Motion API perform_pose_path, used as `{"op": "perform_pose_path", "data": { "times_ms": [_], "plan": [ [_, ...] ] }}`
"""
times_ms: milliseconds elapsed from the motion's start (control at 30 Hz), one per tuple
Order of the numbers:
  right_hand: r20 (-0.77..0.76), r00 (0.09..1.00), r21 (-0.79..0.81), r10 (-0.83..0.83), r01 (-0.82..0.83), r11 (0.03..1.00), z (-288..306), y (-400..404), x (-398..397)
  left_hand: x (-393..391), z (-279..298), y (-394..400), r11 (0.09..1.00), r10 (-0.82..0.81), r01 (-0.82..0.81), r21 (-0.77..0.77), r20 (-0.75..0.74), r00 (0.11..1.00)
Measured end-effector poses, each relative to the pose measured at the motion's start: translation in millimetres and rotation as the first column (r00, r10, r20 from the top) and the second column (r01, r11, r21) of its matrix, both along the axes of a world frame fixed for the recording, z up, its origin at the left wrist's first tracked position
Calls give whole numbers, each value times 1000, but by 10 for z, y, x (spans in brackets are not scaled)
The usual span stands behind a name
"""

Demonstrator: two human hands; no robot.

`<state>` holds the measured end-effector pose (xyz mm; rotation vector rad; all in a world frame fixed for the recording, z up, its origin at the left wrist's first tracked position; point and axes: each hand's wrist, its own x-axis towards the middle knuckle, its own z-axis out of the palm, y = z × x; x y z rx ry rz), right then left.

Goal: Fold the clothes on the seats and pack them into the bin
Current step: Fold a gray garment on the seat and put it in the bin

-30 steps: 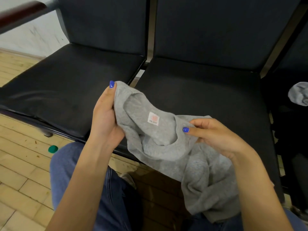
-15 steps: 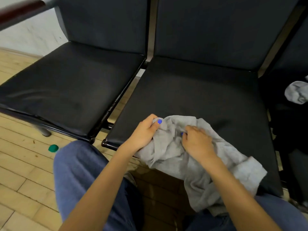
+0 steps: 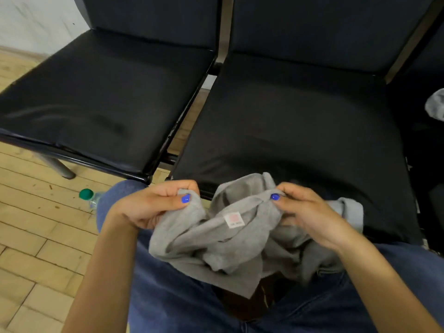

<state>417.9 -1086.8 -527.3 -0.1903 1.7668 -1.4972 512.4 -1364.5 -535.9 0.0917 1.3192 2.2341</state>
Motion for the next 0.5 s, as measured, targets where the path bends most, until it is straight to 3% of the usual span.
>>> {"op": "perform_pose_path", "data": {
  "times_ms": [67,133,233,300,367,500],
  "plan": [
    [175,983,-85,56,-42,995,-43,-5,110,58,-33,-97,986,-17,35,162,-114,993],
    [276,950,-155,145,-105,982,-128,-8,210,118,-18,-109,951,66,-8,310,-175,982],
    [351,927,-258,136,-44,965,-80,-19,228,140,142,-212,921,307,-240,307,-190,933],
    [304,952,-303,40,56,951,75,-15,173,101,253,-261,888,423,-372,270,-161,892],
    [154,983,-395,-102,156,905,335,27,111,27,441,-270,809,587,-568,148,-184,788],
    [-127,936,-567,-329,203,798,991,177,14,-245,722,-205,817,505,-572,-77,-382,774]
  ]
}}
